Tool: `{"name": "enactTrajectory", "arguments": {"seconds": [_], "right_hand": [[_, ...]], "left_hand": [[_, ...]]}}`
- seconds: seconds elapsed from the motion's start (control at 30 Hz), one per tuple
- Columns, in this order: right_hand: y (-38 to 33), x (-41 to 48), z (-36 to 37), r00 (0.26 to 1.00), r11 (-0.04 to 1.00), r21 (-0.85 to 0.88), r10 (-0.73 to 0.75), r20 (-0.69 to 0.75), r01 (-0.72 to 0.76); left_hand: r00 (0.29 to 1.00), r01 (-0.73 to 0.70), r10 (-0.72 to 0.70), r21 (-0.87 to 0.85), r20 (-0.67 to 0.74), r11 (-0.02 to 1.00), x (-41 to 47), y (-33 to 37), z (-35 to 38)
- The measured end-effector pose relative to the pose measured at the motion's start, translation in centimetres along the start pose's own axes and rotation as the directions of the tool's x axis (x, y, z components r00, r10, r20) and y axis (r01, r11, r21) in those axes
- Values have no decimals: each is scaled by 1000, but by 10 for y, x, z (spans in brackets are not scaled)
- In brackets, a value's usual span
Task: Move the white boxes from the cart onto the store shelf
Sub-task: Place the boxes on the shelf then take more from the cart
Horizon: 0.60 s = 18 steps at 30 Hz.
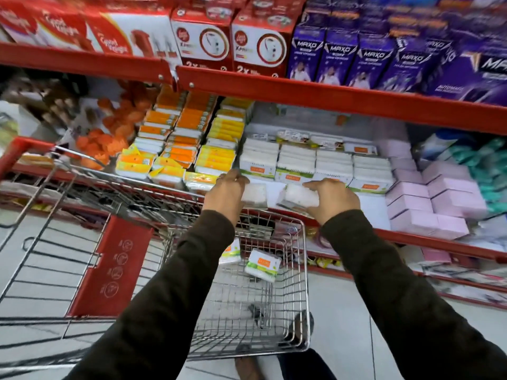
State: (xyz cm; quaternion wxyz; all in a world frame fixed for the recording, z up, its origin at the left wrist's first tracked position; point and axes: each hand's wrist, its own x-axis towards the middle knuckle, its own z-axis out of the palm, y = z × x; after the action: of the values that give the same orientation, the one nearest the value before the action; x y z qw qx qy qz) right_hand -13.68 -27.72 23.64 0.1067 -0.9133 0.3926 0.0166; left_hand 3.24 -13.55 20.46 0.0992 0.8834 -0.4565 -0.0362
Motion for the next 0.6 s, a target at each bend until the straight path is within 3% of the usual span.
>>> {"name": "enactTrajectory", "arguments": {"seconds": [0.23, 0.4, 0.5, 0.6], "right_hand": [[7, 69, 29, 989, 977, -194, -68, 130, 93], [9, 85, 49, 980, 971, -200, -98, 173, 133], [13, 81, 46, 981, 987, -106, -101, 165, 120], [11, 52, 44, 992, 983, 137, -125, 24, 121]], "left_hand": [[993, -44, 30, 114, 117, 992, 70, 18, 32], [971, -122, 84, 161, 223, 979, 78, 12, 46], [968, -168, 146, 95, 205, 981, 76, -1, 50], [959, -280, 282, -46, 43, 959, 53, -19, 53]]}}
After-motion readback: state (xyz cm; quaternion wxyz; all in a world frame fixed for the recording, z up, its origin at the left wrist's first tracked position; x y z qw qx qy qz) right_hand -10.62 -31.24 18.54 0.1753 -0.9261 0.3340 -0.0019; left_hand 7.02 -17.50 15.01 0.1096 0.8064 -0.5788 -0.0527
